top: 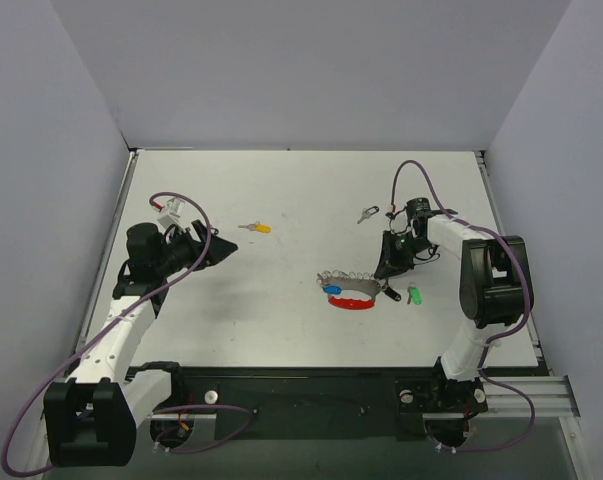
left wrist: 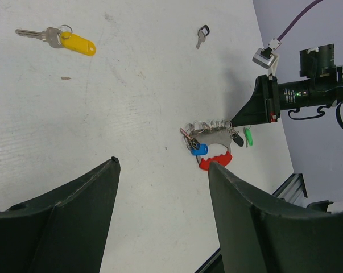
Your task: Put the keys on the keyring
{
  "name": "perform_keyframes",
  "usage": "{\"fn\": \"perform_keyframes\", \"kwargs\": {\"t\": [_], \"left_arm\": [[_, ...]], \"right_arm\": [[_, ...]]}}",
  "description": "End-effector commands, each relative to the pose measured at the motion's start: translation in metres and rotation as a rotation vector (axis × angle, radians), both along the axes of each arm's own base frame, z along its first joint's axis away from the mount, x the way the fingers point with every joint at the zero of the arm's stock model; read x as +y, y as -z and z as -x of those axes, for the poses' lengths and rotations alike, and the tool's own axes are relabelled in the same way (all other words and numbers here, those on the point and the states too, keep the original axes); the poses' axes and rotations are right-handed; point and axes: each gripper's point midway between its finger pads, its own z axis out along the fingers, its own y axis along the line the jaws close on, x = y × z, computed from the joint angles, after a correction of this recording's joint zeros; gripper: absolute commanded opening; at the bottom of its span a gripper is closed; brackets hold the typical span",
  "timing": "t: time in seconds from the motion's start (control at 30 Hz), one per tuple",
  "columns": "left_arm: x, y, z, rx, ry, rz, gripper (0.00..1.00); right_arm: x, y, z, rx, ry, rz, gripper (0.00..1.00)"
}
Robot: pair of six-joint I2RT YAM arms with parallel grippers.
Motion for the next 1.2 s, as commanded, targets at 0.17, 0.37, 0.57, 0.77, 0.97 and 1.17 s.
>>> {"fn": "perform_keyframes", "kwargs": {"t": [0.17, 0.37, 0.57, 0.77, 0.97, 1.17], "left_arm": [[-0.023, -0.018, -0.002, -0.037, 0.098, 0.133, 0.73], [-0.088, 0.021, 0.018, 0.113, 0.218, 0.016, 0.73], [-0.119, 0.048, 0.016, 0.157, 0.169, -0.130, 0.66], [-0.115, 0.062, 0.022, 0.164, 0.145, -0.157, 0.63], [-0.112, 0.067, 0.031, 0.163, 0.142, -0.158, 0.63], [-0.113, 0.066, 0.034, 0.153, 0.151, -0.154, 0.63]], "right_arm": [[0.002, -0.020, 0.002, -0.023, -0.036, -0.026, 0.00], [0.015, -0.028, 0.007, -0.035, -0.100, -0.057, 0.00], [0.056, -0.035, 0.016, -0.050, -0.233, -0.087, 0.00], [0.090, -0.037, 0.025, -0.053, -0.359, -0.077, 0.00], [0.099, -0.041, 0.036, -0.039, -0.483, -0.072, 0.25], [0.081, -0.057, 0.033, -0.099, -0.521, -0.094, 0.29]]}}
